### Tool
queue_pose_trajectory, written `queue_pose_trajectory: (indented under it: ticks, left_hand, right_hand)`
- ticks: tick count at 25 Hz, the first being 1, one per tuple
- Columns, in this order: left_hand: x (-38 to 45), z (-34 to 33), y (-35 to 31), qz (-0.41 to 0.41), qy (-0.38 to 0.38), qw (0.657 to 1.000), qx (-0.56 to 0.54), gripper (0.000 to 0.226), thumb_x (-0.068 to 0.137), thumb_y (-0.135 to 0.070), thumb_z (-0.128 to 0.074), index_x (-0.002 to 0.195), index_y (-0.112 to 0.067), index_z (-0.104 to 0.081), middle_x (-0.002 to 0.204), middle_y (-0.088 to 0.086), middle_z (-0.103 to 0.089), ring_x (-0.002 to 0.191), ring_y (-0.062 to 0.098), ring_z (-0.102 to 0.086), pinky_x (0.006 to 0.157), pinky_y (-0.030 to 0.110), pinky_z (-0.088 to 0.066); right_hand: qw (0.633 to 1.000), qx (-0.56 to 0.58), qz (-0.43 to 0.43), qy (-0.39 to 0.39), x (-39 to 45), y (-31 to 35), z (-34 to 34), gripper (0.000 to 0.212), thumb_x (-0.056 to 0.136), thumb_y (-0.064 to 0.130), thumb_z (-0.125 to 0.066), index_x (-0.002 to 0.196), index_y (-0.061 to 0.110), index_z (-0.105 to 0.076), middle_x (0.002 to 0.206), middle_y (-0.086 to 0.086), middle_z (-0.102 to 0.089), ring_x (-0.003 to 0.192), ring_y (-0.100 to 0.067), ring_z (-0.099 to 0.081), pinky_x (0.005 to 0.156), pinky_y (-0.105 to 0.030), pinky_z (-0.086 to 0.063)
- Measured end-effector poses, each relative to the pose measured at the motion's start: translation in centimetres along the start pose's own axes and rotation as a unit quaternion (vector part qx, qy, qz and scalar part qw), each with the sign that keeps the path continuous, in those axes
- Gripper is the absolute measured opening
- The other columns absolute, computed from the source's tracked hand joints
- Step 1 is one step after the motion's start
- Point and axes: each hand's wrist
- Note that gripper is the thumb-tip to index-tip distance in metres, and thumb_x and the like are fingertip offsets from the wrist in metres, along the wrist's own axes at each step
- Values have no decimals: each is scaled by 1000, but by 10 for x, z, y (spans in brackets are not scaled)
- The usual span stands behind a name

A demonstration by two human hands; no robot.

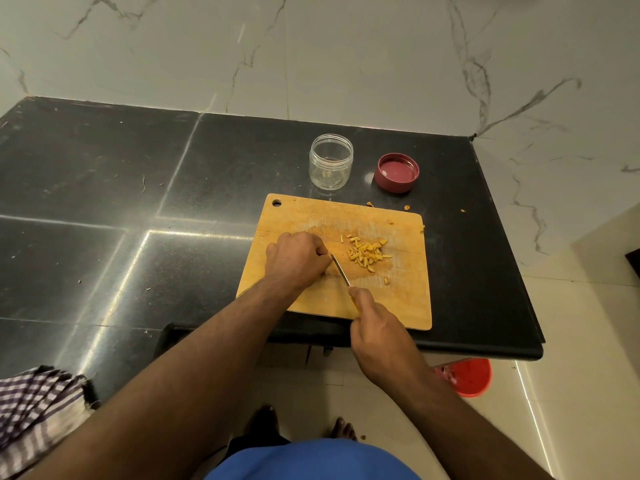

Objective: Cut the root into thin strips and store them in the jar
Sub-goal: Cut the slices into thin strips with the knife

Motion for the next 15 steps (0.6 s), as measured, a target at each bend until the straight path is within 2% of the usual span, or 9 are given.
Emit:
queue_pose_trajectory:
  ticks: [5,9,12,15]
  left_hand:
    - [-5,1,1,-1,-14,1000,4,14,93,-35,-65,102,-31,-75,103,-11,-70,107,18,-54,83,38,-35]
    - [-7,0,2,7,-28,1000,-1,13,93,-37,-66,103,-32,-74,105,-12,-70,108,17,-52,85,40,-34]
    - [-7,-2,1,20,-26,999,-13,13,93,-37,-67,101,-32,-74,103,-12,-70,107,17,-52,86,41,-35]
    - [-6,-2,1,23,-25,999,-10,14,93,-36,-65,102,-33,-75,103,-12,-70,106,17,-54,87,42,-37]
  right_hand:
    - [998,16,-10,-57,-6,-4,6,45,102,17,-41,146,25,-34,101,5,-55,77,-9,-54,62,-20,-39]
    - [999,38,-15,-29,-2,3,6,44,103,18,-39,146,25,-33,104,2,-57,80,-10,-54,65,-25,-37]
    - [999,35,-5,-20,2,6,5,45,102,17,-38,147,25,-32,110,-1,-59,84,-11,-55,67,-26,-37]
    - [1000,18,-9,-11,8,9,4,45,103,18,-37,146,26,-31,108,-1,-59,84,-11,-54,67,-26,-35]
Point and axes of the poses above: each hand's wrist, its own x-axis towards the middle knuckle, its own z-axis out of the back of the hand, y = z × x
